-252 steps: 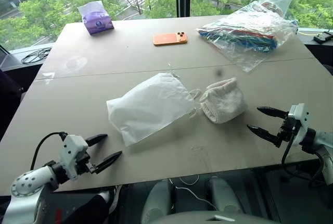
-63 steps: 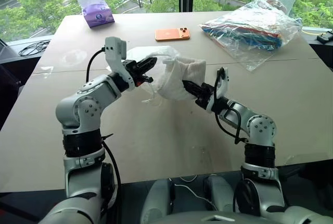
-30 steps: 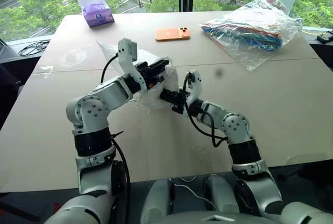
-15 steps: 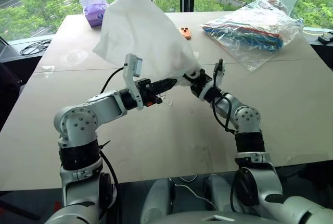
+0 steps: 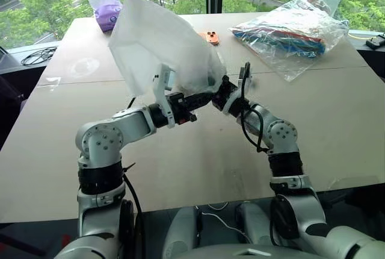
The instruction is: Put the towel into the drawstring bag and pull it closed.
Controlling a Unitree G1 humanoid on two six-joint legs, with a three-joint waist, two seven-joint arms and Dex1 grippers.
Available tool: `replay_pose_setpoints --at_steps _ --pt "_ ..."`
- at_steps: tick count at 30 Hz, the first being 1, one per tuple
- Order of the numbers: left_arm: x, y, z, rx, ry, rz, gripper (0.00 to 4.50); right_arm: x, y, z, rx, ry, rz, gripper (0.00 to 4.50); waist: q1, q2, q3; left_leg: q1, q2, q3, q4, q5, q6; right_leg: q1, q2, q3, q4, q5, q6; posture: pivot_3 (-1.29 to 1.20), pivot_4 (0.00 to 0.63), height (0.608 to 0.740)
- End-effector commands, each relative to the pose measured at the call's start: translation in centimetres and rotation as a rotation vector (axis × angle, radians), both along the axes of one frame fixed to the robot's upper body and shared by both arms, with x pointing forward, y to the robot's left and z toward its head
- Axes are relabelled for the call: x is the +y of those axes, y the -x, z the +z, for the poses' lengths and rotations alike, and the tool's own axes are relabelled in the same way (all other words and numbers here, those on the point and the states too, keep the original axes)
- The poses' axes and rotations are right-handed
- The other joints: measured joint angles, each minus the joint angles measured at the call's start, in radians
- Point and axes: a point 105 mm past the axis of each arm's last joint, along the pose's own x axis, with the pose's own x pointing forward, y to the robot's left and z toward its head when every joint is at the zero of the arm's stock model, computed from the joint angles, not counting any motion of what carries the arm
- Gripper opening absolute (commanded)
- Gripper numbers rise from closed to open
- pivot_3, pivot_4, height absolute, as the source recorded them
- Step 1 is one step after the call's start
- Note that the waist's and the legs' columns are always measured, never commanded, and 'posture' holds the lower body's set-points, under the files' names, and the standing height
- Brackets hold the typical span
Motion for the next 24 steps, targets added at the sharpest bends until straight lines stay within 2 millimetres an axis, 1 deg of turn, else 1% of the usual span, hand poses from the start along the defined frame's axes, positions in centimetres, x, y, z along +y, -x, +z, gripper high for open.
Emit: replay_pose_setpoints --at_steps 1,3,6,7,8,9,10,11,13,14,16,17,19,21,23,24 --pt "-0.1 -0.4 3.2 -0.108 0.068 -0.016 0.00 1.9 2.0 -0.9 -0.098 0.109 0.106 0.03 0.000 0.000 0.000 0.000 0.000 0.000 0.000 0.000 0.000 0.000 0.000 0.000 0.000 0.000 0.000 0.00 0.150 0.740" --pt "0.1 -0.3 3.3 -0.107 0.080 -0.033 0.00 0.9 1.8 -1.0 -0.118 0.102 0.086 0.03 0.000 0.000 0.000 0.000 0.000 0.000 0.000 0.000 0.000 0.000 0.000 0.000 0.000 0.000 0.000 0.00 0.150 0.740" --pt "0.1 0.0 2.9 -0.089 0.079 -0.056 0.00 -0.2 1.4 -0.1 -0.107 0.014 0.048 0.03 -0.003 0.000 0.000 0.000 0.000 0.000 0.000 0.000 0.000 0.000 0.000 0.000 0.000 0.000 0.000 0.00 0.150 0.740" --pt "-0.2 0.4 2.7 -0.082 0.077 -0.074 0.00 -0.7 1.1 0.9 -0.104 -0.055 0.024 0.03 -0.004 0.000 0.000 0.000 0.001 0.000 0.000 0.000 0.000 0.000 0.000 0.000 0.000 0.000 0.000 0.00 0.150 0.740" --pt "-0.4 0.7 2.5 -0.077 0.074 -0.092 0.00 -1.2 0.5 1.5 -0.088 -0.110 -0.013 0.93 -0.004 0.000 0.000 0.000 0.001 0.000 0.000 0.000 0.000 0.000 0.001 0.001 0.000 0.000 0.000 0.00 0.150 0.740" --pt "-0.6 1.0 2.3 -0.075 0.072 -0.105 0.00 -1.5 0.2 1.8 -0.066 -0.147 -0.032 1.12 -0.004 0.000 0.000 0.000 0.001 0.000 0.000 0.000 0.000 0.000 0.001 0.000 0.000 0.000 0.000 0.00 0.150 0.740" --pt "-0.8 1.3 2.2 -0.076 0.071 -0.113 0.00 -1.6 0.0 1.9 -0.055 -0.162 -0.039 1.54 -0.003 0.000 0.000 0.000 0.001 0.000 -0.001 0.000 0.000 0.000 0.001 0.000 0.000 0.000 0.000 0.00 0.150 0.740" --pt "-0.8 1.2 2.3 -0.081 0.073 -0.108 0.00 -1.6 0.1 1.6 -0.044 -0.156 -0.034 2.06 -0.002 0.000 0.000 0.000 0.002 0.000 0.000 0.000 0.000 0.000 0.001 0.000 0.000 0.000 0.000 0.00 0.150 0.740" --pt "-0.5 0.8 2.6 -0.093 0.091 -0.080 0.00 -1.6 0.0 0.4 -0.008 -0.095 -0.034 2.90 -0.001 0.000 0.000 0.000 0.001 0.000 0.000 0.000 0.000 0.000 0.000 0.001 0.000 0.000 0.000 0.00 0.150 0.740" --pt "-0.2 0.4 3.0 -0.101 0.111 -0.062 0.00 -1.8 -0.1 -0.5 0.014 -0.058 -0.039 3.45 -0.001 0.000 0.000 0.000 0.000 0.000 0.000 0.000 0.000 0.000 -0.001 0.001 0.000 0.000 0.000 0.00 0.150 0.740" --pt "0.2 0.0 3.7 -0.112 0.150 -0.040 0.00 -2.6 -0.2 -1.9 0.052 -0.017 -0.053 3.45 0.000 0.000 0.000 0.000 0.000 0.000 0.000 0.000 -0.001 0.000 -0.001 0.001 0.000 0.000 0.000 0.00 0.150 0.740" --pt "0.5 -0.3 3.9 -0.118 0.161 -0.026 0.00 -3.3 -0.2 -2.7 0.073 0.006 -0.071 3.45 0.002 0.000 0.000 0.000 0.000 0.000 0.000 0.001 -0.001 0.000 -0.001 0.000 0.000 0.000 0.000 0.00 0.150 0.740" --pt "0.9 -0.7 4.0 -0.124 0.161 0.000 0.00 -4.6 -0.2 -3.7 0.099 0.038 -0.098 3.45 0.002 0.000 0.000 0.000 0.000 -0.001 0.000 0.001 -0.001 0.000 -0.001 0.000 0.000 0.000 0.000 0.00 0.150 0.740" --pt "1.3 -1.2 3.7 -0.116 0.159 0.032 0.00 -5.8 0.0 -4.0 0.105 0.052 -0.124 3.45 0.002 0.000 0.000 0.000 0.000 0.000 0.000 0.001 -0.001 0.000 -0.001 0.000 0.000 0.000 0.000 0.00 0.150 0.740" --pt "1.4 -1.7 3.5 -0.106 0.161 0.055 0.00 -6.6 0.2 -4.2 0.104 0.067 -0.143 3.45 0.001 0.000 0.000 0.000 0.000 0.001 0.000 0.000 -0.001 0.000 -0.001 0.001 -0.001 0.000 0.000 0.00 0.150 0.740" --pt "1.5 -2.0 3.2 -0.093 0.163 0.072 0.00 -6.9 0.4 -4.3 0.089 0.102 -0.149 3.45 0.000 0.000 0.000 0.000 0.000 0.001 0.000 0.000 0.000 0.000 -0.001 0.001 -0.001 0.000 0.000 0.00 0.150 0.740"
